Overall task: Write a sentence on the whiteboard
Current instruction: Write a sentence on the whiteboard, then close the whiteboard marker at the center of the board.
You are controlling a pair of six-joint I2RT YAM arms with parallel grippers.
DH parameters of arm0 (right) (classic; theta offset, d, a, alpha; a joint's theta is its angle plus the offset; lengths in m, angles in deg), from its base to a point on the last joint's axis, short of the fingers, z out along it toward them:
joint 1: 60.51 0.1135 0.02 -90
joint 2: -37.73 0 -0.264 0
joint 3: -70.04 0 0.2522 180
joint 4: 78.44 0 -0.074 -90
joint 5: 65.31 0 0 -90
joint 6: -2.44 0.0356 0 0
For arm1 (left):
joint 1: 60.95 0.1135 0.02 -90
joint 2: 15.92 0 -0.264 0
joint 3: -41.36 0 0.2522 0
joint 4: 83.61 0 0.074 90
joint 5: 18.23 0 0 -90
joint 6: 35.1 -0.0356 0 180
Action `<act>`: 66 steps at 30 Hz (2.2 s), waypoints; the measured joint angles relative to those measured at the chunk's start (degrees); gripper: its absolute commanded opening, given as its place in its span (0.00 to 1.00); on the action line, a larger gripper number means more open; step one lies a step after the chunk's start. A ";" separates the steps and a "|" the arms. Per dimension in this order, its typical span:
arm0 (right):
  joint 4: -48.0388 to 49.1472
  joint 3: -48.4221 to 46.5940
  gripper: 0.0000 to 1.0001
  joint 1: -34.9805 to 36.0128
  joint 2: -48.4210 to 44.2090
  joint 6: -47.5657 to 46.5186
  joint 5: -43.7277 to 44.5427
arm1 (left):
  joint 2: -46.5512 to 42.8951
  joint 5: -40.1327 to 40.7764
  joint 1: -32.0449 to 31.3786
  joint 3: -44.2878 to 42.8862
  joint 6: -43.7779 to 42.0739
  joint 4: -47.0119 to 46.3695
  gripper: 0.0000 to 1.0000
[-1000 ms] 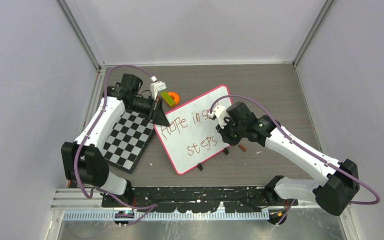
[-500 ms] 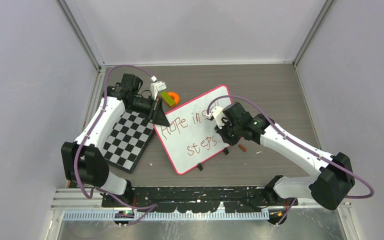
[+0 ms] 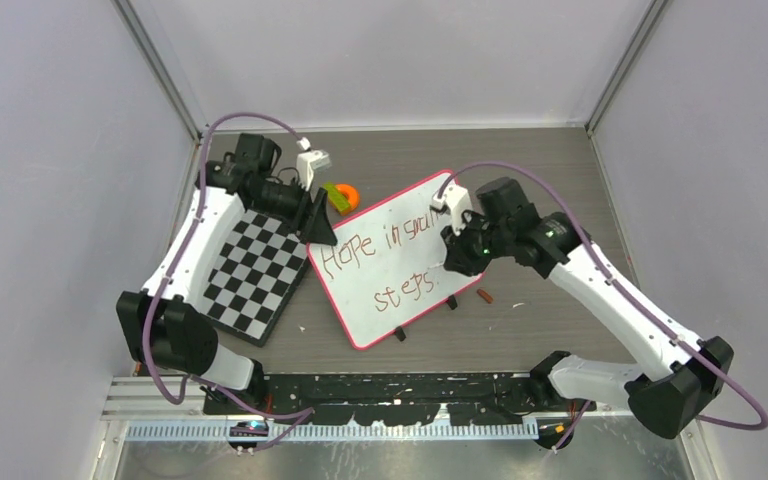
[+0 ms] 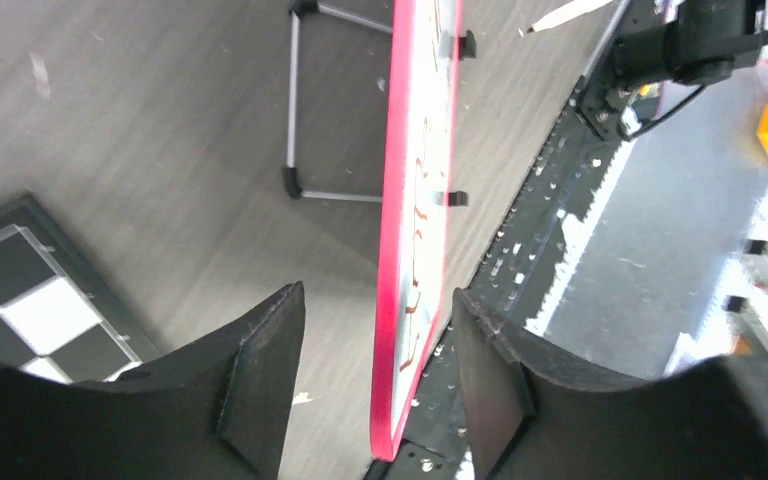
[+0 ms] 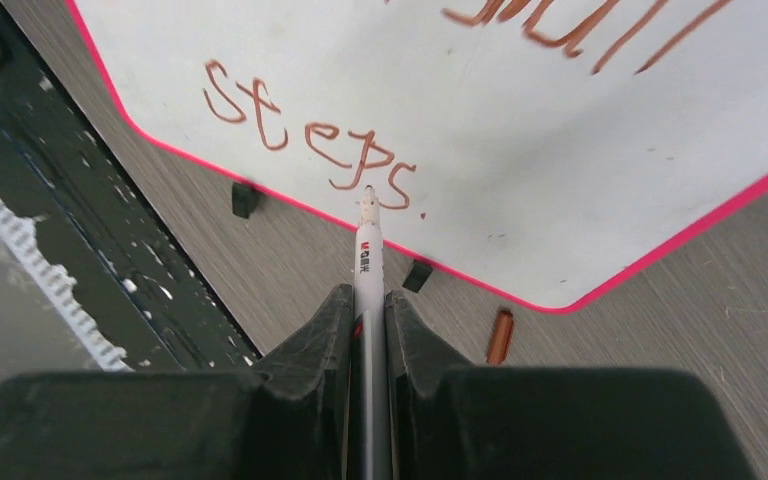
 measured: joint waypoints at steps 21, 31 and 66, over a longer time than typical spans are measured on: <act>-2.51 -13.70 0.00 -46.82 5.25 5.62 -25.97 | 18.14 12.57 -23.21 -44.02 -4.72 4.70 0.68; 1.81 -6.08 0.00 -55.91 7.32 9.64 -30.05 | 32.81 17.88 -45.38 -47.10 -15.56 2.05 0.58; 6.71 -4.31 0.00 -58.55 7.34 14.97 -33.99 | 53.53 26.51 -53.00 -38.07 -33.18 -20.37 0.40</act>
